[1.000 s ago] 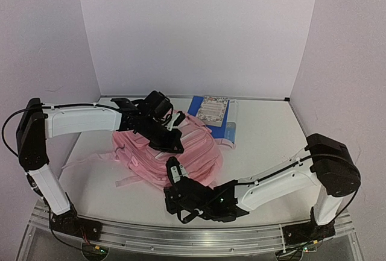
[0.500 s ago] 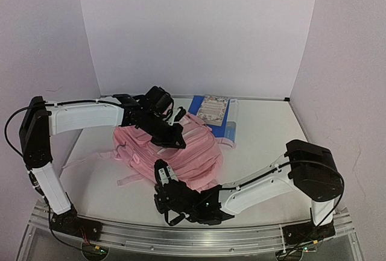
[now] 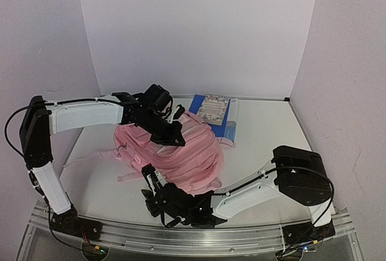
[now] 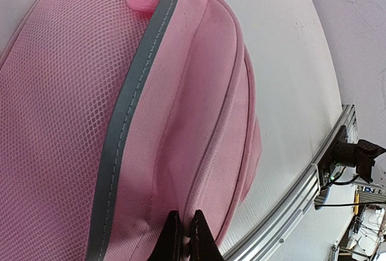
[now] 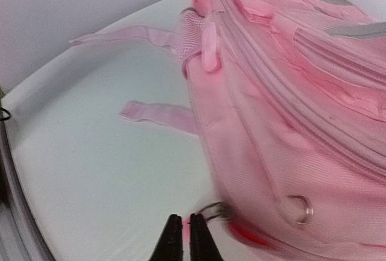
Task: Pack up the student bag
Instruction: Unzip the student bag at the center of the board.
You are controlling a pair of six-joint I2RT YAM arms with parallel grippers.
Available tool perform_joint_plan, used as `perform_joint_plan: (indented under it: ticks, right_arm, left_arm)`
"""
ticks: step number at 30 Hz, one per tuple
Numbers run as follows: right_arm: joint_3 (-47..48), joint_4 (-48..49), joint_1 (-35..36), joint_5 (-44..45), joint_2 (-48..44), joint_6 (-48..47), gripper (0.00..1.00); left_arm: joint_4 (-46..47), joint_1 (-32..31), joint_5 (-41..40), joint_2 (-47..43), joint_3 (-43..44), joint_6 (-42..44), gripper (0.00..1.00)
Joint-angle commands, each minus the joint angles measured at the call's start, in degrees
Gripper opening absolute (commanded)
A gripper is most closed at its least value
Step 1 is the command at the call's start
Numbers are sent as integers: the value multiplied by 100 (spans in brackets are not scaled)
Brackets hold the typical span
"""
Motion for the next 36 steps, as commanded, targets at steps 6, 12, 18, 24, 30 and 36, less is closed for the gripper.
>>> perform_joint_plan:
  ticks: [6,12,18,24,30,36]
  right_arm:
    - [-988,483,275,-365,-1474,386,67]
    - [-1701,-471,232,432,-2554,1211,85]
    - [-1978,-1388,-249,573,-3131,1966,95]
    - [-2439,-1523,-1145,-298,-3255,2826,97]
    - [-2413,-1532,-1424,-726,-2920,3343,97]
    - [-2061,-1532,-1462,-744,-2300,3430,89]
  left_arm:
    - [1159,362,-235,-986,37,42,0]
    - [998,466,-397,-1380,-162,115,0]
    - [727,521,-613,-1745,-256,150,0]
    - [635,557,-757,-2014,-366,109,0]
    - [570,572,-775,-2110,-390,98,0]
    - [545,597,-780,-2198,-398,114,0]
